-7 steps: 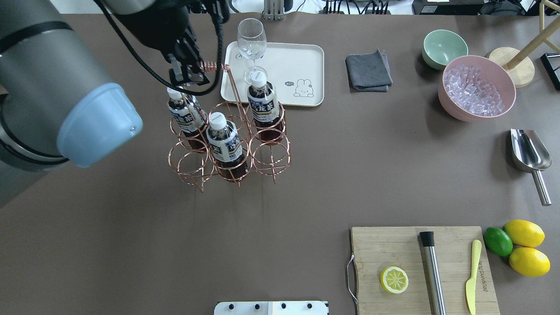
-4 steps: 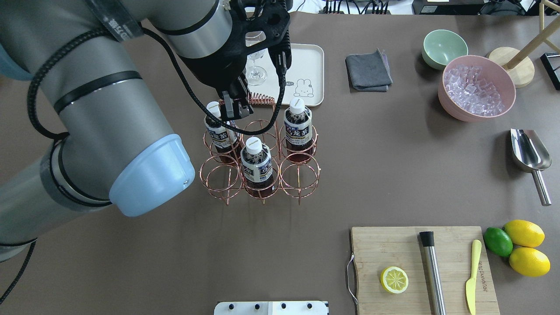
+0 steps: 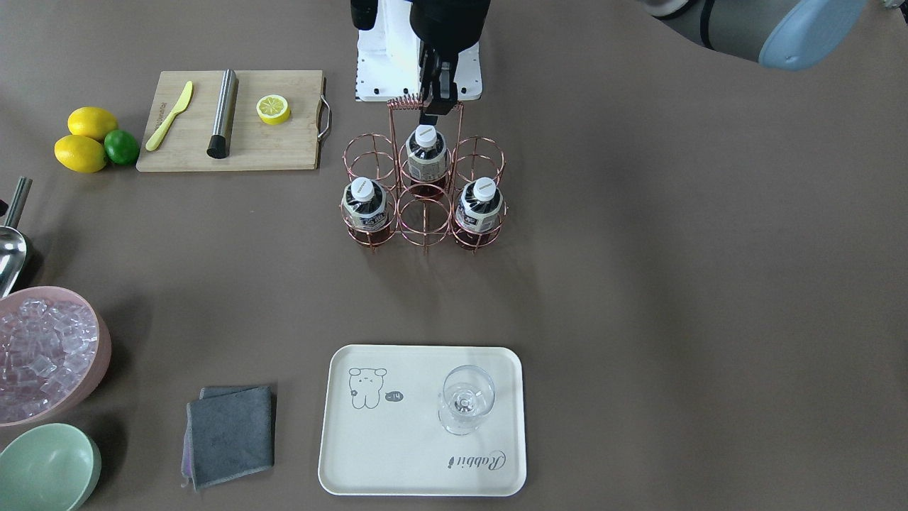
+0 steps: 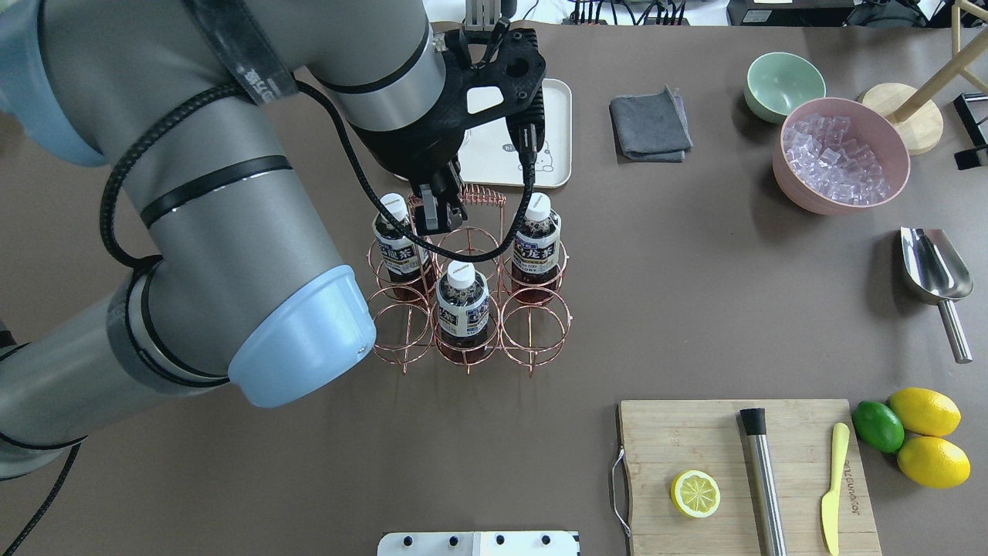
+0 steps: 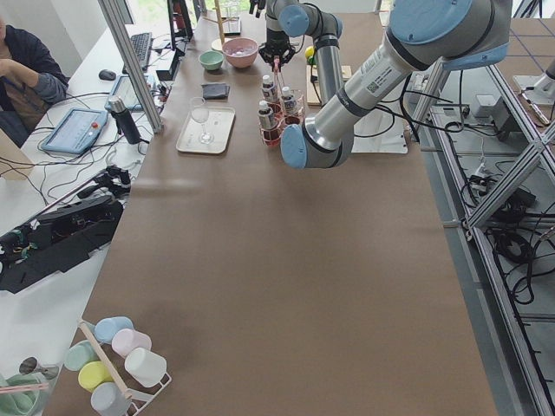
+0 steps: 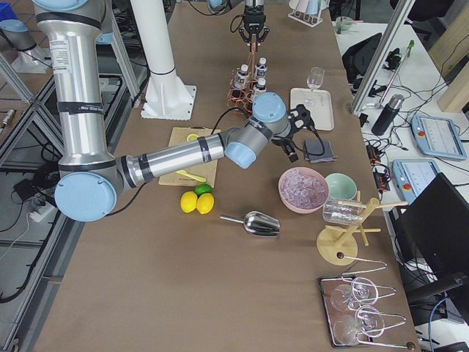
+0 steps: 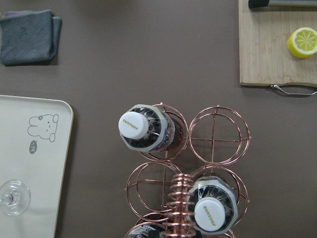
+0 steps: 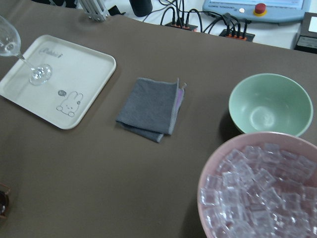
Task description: Take tea from basket to plate
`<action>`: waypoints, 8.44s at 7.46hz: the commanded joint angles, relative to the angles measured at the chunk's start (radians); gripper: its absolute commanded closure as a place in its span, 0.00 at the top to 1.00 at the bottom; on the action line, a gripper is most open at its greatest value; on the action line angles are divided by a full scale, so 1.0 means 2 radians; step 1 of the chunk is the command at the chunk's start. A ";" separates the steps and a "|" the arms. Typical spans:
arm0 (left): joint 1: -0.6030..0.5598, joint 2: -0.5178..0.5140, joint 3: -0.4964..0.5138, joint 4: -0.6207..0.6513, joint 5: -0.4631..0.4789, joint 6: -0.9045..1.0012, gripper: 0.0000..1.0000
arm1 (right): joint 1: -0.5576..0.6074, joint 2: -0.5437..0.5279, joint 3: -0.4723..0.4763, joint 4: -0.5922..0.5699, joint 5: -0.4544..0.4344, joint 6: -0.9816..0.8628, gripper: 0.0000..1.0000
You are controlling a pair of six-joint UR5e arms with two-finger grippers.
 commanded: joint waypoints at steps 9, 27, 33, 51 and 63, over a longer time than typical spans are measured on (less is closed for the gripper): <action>0.009 0.019 -0.002 -0.020 0.008 -0.002 0.00 | -0.336 0.104 0.025 0.194 -0.423 0.138 0.99; 0.007 0.037 -0.017 -0.028 0.009 -0.001 0.00 | -0.454 0.153 0.003 0.172 -0.568 0.039 0.00; 0.007 0.035 -0.017 -0.028 0.009 -0.001 0.00 | -0.342 0.192 0.107 0.009 -0.443 0.043 0.00; -0.126 0.043 -0.021 0.006 -0.039 0.008 0.00 | -0.296 0.360 -0.337 0.268 -0.532 0.079 0.00; -0.410 0.191 0.119 0.066 -0.141 0.499 0.00 | -0.263 0.250 -0.103 0.127 -0.441 0.099 1.00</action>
